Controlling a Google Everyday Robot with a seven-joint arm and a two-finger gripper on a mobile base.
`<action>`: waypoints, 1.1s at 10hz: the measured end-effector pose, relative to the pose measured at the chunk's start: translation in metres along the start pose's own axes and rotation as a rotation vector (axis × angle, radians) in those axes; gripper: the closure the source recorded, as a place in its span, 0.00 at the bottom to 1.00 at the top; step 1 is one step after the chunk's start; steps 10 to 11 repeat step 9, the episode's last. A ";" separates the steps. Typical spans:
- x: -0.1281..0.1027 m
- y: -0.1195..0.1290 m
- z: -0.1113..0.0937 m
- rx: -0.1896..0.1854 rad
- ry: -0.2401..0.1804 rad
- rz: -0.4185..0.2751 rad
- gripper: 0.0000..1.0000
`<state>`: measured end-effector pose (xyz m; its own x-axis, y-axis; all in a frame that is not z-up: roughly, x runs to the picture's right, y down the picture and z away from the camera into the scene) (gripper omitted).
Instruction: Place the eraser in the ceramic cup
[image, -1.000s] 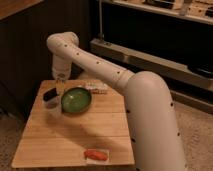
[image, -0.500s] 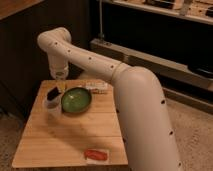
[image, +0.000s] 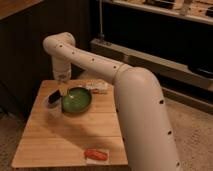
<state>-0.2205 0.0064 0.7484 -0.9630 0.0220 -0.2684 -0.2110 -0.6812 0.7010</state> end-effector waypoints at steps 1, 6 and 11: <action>-0.003 0.000 0.003 0.007 0.000 0.006 0.41; 0.009 0.001 0.007 0.024 0.022 0.002 0.20; 0.020 0.001 0.007 0.022 0.034 0.023 0.20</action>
